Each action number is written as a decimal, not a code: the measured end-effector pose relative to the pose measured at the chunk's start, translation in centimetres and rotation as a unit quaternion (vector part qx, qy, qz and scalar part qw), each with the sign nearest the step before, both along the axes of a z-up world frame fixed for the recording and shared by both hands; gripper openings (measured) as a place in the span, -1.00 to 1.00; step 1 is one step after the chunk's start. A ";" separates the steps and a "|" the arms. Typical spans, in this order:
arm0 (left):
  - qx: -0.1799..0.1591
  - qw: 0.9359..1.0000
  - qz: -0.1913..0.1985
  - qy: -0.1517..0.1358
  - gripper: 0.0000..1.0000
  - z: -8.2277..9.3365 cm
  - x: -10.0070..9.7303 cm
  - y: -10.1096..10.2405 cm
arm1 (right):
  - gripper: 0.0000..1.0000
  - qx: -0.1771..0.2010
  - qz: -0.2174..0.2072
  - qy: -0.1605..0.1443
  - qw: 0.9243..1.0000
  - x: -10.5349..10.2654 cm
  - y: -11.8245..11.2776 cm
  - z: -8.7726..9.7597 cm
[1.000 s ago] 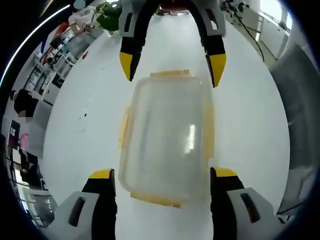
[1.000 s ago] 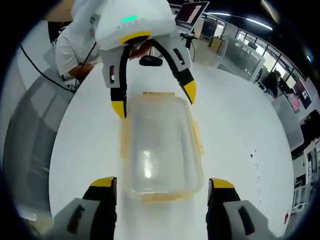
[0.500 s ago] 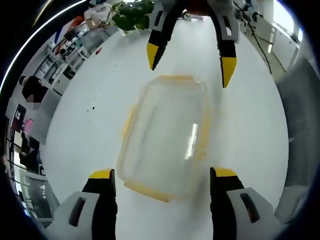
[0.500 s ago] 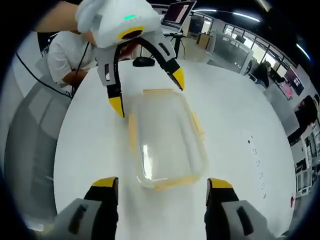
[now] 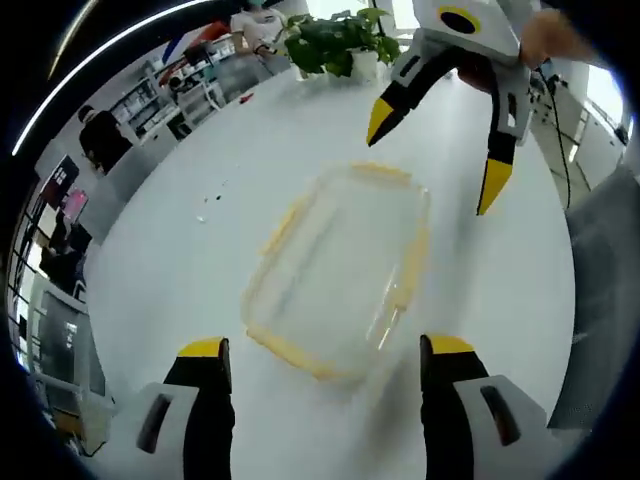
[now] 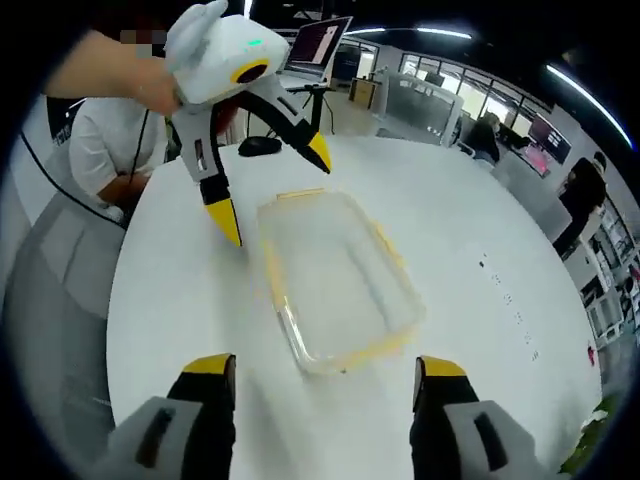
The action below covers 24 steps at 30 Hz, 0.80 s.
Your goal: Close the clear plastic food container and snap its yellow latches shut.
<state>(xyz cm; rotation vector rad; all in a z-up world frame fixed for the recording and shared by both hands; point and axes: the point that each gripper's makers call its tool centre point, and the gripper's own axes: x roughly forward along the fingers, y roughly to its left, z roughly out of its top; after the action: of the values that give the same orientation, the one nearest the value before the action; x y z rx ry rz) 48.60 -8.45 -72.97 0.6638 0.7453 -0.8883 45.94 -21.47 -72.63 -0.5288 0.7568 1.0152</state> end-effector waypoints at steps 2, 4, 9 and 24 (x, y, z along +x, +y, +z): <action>-0.008 1.000 0.010 -0.007 0.52 0.0 -0.2 0.1 | 0.41 0.006 -0.012 -0.013 1.000 -0.1 -0.2 0.2; -0.009 1.000 0.018 -0.007 0.51 -0.1 -0.6 0.4 | 0.39 0.023 -0.030 -0.015 0.999 -0.4 -0.1 0.4; -0.023 0.999 0.031 -0.024 0.54 0.2 -1.4 0.5 | 0.40 0.049 -0.053 -0.024 0.997 -0.9 0.0 1.1; -0.117 0.988 0.086 -0.056 0.53 2.5 -4.0 0.6 | 0.42 0.081 -0.091 -0.057 0.991 -3.3 -0.2 2.4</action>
<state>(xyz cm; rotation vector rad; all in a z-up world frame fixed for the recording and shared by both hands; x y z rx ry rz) 44.63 -7.89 -70.47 0.4295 0.5767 -0.7586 42.67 -21.64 -70.21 -0.3664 0.6033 0.8603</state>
